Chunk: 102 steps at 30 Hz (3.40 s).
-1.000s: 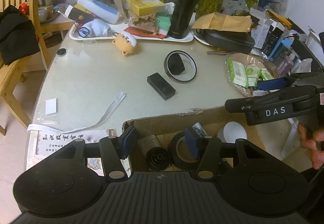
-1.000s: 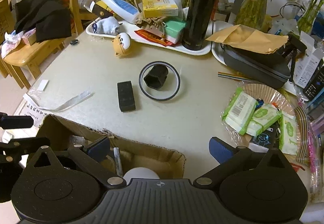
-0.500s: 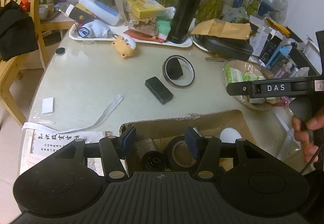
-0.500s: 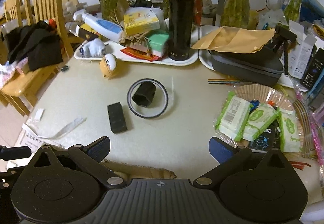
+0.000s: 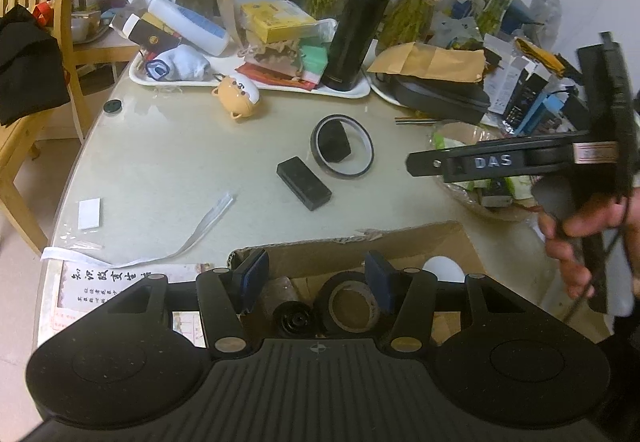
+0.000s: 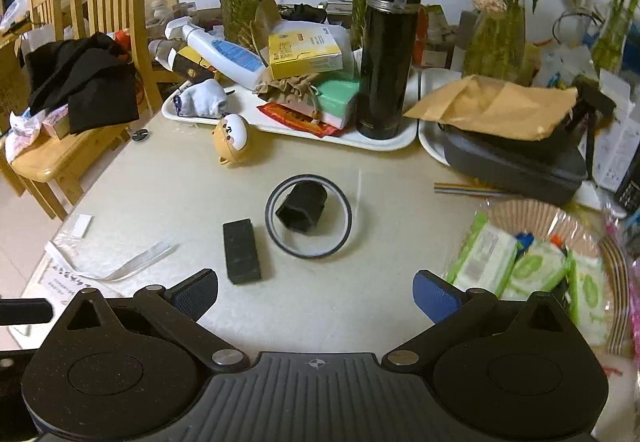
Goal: Organize rigid objects
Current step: 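Withdraw both open grippers up out of the cardboard box, then move the right gripper toward the amber tape ring with the black hexagonal piece, then lower the open right gripper around the rim of the amber tape ring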
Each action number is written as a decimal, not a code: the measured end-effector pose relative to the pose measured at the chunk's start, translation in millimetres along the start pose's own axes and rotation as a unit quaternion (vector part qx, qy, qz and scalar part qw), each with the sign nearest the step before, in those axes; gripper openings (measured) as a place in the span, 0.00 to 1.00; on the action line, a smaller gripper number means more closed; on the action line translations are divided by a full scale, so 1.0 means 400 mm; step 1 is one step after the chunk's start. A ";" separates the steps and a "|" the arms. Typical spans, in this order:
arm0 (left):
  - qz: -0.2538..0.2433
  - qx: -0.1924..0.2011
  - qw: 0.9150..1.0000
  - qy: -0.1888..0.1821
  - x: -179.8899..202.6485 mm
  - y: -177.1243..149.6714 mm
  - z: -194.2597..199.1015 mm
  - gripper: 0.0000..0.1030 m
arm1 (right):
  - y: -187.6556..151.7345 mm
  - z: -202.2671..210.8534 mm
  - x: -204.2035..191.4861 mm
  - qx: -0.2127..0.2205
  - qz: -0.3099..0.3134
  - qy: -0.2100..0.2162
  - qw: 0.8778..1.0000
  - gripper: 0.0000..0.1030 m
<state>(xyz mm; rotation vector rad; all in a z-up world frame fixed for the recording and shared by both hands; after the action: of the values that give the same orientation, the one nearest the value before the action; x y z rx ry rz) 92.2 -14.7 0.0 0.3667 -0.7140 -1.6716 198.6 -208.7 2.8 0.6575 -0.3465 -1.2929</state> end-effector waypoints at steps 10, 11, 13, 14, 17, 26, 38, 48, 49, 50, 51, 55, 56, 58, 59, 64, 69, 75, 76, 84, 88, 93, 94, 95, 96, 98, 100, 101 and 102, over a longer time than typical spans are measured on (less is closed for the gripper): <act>0.001 0.010 0.999 0.031 -0.010 0.010 0.011 0.51 | 0.037 -0.088 0.052 -0.002 -0.023 -0.006 1.000 0.87; -0.001 0.014 0.999 0.039 -0.011 0.011 0.014 0.51 | 0.041 -0.098 0.059 -0.004 -0.029 -0.004 1.000 0.86; -0.005 0.022 0.998 0.054 -0.011 0.014 0.018 0.60 | 0.047 -0.120 0.069 -0.010 -0.040 -0.004 0.999 0.85; -0.007 0.028 0.998 0.061 -0.011 0.016 0.020 0.69 | 0.047 -0.132 0.073 -0.014 -0.044 -0.004 0.999 0.84; -0.004 0.052 0.995 0.080 -0.010 0.018 0.033 0.75 | 0.051 -0.166 0.081 -0.026 -0.054 -0.001 0.998 0.80; 0.015 0.062 0.994 0.084 -0.023 0.032 0.042 0.80 | 0.065 -0.249 0.094 -0.059 -0.131 0.036 0.989 1.00; 0.026 0.063 0.993 0.101 -0.047 0.026 0.043 0.84 | 0.085 -0.360 0.064 -0.088 -0.242 0.030 0.966 1.00; 0.048 0.064 0.993 0.092 -0.069 0.030 0.052 0.85 | 0.082 -0.402 0.072 -0.058 -0.309 0.022 0.949 1.00; 0.049 0.063 0.993 0.091 -0.069 0.031 0.051 0.85 | 0.083 -0.406 0.067 -0.059 -0.310 0.024 0.949 1.00; 0.049 0.062 0.993 0.091 -0.069 0.029 0.051 0.85 | 0.084 -0.409 0.062 -0.059 -0.310 0.026 0.948 1.00; 0.049 0.062 0.993 0.091 -0.070 0.028 0.051 0.85 | 0.084 -0.411 0.056 -0.056 -0.309 0.024 0.949 1.00; 0.055 0.057 0.993 0.089 -0.077 0.027 0.048 0.85 | 0.088 -0.416 0.041 -0.050 -0.298 0.007 0.953 1.00; 0.058 0.056 0.993 0.087 -0.078 0.027 0.048 0.85 | 0.088 -0.417 0.039 -0.051 -0.296 0.005 0.954 1.00; 0.061 0.052 0.993 0.085 -0.080 0.027 0.048 0.85 | 0.090 -0.420 0.032 -0.056 -0.283 0.001 0.957 1.00; 0.063 0.051 0.993 0.084 -0.080 0.028 0.048 0.85 | 0.091 -0.421 0.027 -0.059 -0.277 -0.003 0.959 1.00; 0.063 0.048 0.994 0.078 -0.078 0.028 0.045 0.85 | 0.092 -0.423 0.011 -0.068 -0.254 -0.018 0.965 1.00; 0.071 0.034 0.994 0.071 -0.084 0.026 0.041 0.85 | 0.091 -0.414 0.007 -0.061 -0.240 -0.025 0.969 0.89; 0.072 0.037 0.994 0.075 -0.089 0.024 0.042 0.85 | 0.092 -0.386 0.031 -0.042 -0.241 -0.016 0.969 0.89; 0.071 0.038 0.994 0.075 -0.089 0.024 0.042 0.85 | 0.095 -0.377 0.033 -0.037 -0.237 -0.015 0.971 0.89; 0.057 0.058 0.993 0.084 -0.082 0.020 0.040 0.85 | 0.102 -0.319 0.023 -0.011 -0.195 0.001 0.981 0.89; 0.032 0.068 0.992 0.103 -0.070 0.018 0.033 0.85 | 0.097 -0.292 0.015 -0.006 -0.168 -0.001 0.986 0.89; -0.004 0.085 0.986 0.141 -0.052 0.016 0.030 0.85 | 0.094 -0.246 0.001 0.001 -0.127 -0.002 0.992 0.89; -0.012 0.088 0.985 0.146 -0.048 0.016 0.030 0.85 | 0.093 -0.235 -0.002 0.003 -0.118 -0.002 0.993 0.89; -0.020 0.090 0.984 0.150 -0.045 0.016 0.030 0.85 | 0.091 -0.225 -0.006 0.005 -0.107 -0.002 0.994 0.89; -0.028 0.092 0.983 0.155 -0.041 0.017 0.030 0.85 | 0.088 -0.215 -0.008 0.006 -0.098 -0.001 0.995 0.89; -0.041 0.093 0.981 0.164 -0.034 0.018 0.028 0.85 | 0.082 -0.195 -0.010 0.006 -0.088 0.004 0.996 0.89; -0.048 0.094 0.980 0.172 -0.031 0.019 0.027 0.85 | 0.077 -0.170 -0.013 0.012 -0.077 0.007 0.997 0.89; -0.047 0.094 0.979 0.172 -0.031 0.019 0.027 0.85 | 0.075 -0.156 -0.015 0.016 -0.070 0.007 0.997 0.89; -0.044 0.094 0.980 0.171 -0.033 0.019 0.027 0.85 | 0.071 -0.142 -0.017 0.020 -0.064 0.007 0.998 0.89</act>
<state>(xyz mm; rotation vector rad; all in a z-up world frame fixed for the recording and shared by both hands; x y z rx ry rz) 94.6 -0.1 11.4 0.8088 -0.6045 -1.5744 251.8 -184.1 -22.3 0.7313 -0.3242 -1.4057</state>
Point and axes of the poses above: each gripper's, at about its wrist camera, not at the fingertips, and z roughly against the way its jaws point, x to its right, y to its top, the point moved 1 cm from there along -z, roughly the way its jaws point, and after that the axes turned 8 degrees about -z, right-handed, at the moved point
